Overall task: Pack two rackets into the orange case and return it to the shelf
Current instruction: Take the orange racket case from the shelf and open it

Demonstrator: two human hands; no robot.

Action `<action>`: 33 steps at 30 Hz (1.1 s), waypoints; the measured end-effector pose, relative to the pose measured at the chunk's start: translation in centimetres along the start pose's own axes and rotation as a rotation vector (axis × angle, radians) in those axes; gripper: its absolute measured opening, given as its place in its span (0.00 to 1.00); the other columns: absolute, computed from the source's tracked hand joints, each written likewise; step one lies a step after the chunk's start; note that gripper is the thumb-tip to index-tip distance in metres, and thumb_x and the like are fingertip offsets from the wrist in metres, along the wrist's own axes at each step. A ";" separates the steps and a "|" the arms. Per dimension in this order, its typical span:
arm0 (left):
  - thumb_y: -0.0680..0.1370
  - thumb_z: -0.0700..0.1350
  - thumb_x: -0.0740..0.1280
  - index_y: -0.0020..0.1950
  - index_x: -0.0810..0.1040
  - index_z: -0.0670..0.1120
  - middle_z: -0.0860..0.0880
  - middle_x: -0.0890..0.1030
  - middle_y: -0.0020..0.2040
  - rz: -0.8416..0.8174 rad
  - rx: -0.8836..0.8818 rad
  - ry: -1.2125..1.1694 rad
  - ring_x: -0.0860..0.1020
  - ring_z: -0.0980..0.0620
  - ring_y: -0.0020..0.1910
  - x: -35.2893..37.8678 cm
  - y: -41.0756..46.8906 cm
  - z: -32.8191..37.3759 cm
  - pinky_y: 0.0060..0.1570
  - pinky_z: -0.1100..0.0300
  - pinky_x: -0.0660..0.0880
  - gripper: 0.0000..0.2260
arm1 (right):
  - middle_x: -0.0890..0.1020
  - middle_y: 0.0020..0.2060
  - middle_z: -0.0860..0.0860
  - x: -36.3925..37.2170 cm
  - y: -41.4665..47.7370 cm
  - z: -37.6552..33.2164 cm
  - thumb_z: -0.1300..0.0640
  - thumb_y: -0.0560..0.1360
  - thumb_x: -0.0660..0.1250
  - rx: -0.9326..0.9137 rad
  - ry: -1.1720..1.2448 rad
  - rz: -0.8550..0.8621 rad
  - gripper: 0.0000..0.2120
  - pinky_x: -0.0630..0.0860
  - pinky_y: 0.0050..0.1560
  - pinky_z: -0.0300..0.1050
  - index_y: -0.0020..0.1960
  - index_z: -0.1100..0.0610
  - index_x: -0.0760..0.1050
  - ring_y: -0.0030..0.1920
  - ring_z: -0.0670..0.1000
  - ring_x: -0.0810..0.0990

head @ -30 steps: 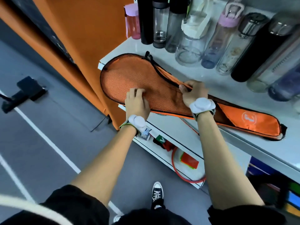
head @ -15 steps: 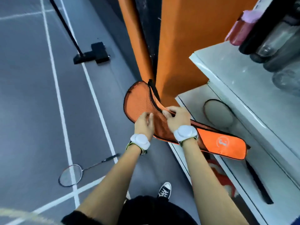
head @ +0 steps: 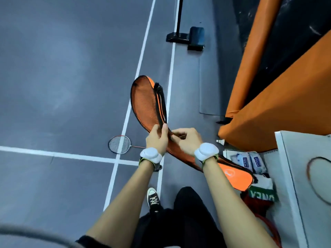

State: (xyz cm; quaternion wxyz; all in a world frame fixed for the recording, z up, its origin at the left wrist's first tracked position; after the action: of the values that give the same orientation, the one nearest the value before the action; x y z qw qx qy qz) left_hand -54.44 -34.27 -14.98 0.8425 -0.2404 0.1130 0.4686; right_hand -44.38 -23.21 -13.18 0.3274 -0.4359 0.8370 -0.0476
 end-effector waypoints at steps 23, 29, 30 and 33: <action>0.83 0.46 0.54 0.46 0.67 0.43 0.43 0.75 0.36 0.432 -0.440 0.058 0.75 0.38 0.37 -9.2 8.3 -20.4 0.37 0.50 0.73 0.10 | 0.84 0.44 0.56 20.8 16.7 2.8 0.53 0.74 0.67 0.111 -0.273 -0.346 0.08 0.80 0.51 0.55 0.49 0.56 0.73 0.46 0.62 0.84; 0.84 0.47 0.51 0.52 0.66 0.42 0.39 0.76 0.38 0.552 -0.569 0.062 0.78 0.33 0.39 -11.7 13.2 -30.8 0.39 0.42 0.74 0.10 | 0.83 0.51 0.58 30.8 23.3 6.4 0.56 0.77 0.67 0.098 -0.356 -0.424 0.11 0.78 0.54 0.53 0.56 0.60 0.72 0.51 0.62 0.82; 0.84 0.47 0.51 0.52 0.66 0.42 0.43 0.75 0.36 0.567 -0.569 0.101 0.76 0.34 0.39 -12.0 14.3 -32.4 0.38 0.46 0.71 0.10 | 0.83 0.51 0.57 32.6 24.3 7.2 0.56 0.77 0.67 0.092 -0.367 -0.428 0.11 0.77 0.54 0.53 0.57 0.59 0.72 0.52 0.62 0.81; 0.83 0.51 0.55 0.54 0.66 0.42 0.44 0.75 0.34 0.572 -0.504 0.154 0.75 0.35 0.37 -12.1 17.5 -37.1 0.35 0.50 0.68 0.12 | 0.84 0.51 0.57 38.7 27.4 10.3 0.56 0.77 0.68 0.081 -0.379 -0.437 0.12 0.77 0.54 0.53 0.58 0.59 0.75 0.53 0.62 0.81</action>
State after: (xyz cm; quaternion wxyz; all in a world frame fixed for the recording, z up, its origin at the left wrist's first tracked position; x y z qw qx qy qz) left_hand -74.43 -54.35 -47.01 0.5813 -0.4332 0.1199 0.6783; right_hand -73.18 -33.63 -50.80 0.4770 -0.5935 0.6447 -0.0680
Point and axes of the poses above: each hand's wrist, its own y-axis towards the middle knuckle, its own x-axis out of the palm, z = x × y, the point moved 7 cm from there along y, towards the middle knuckle
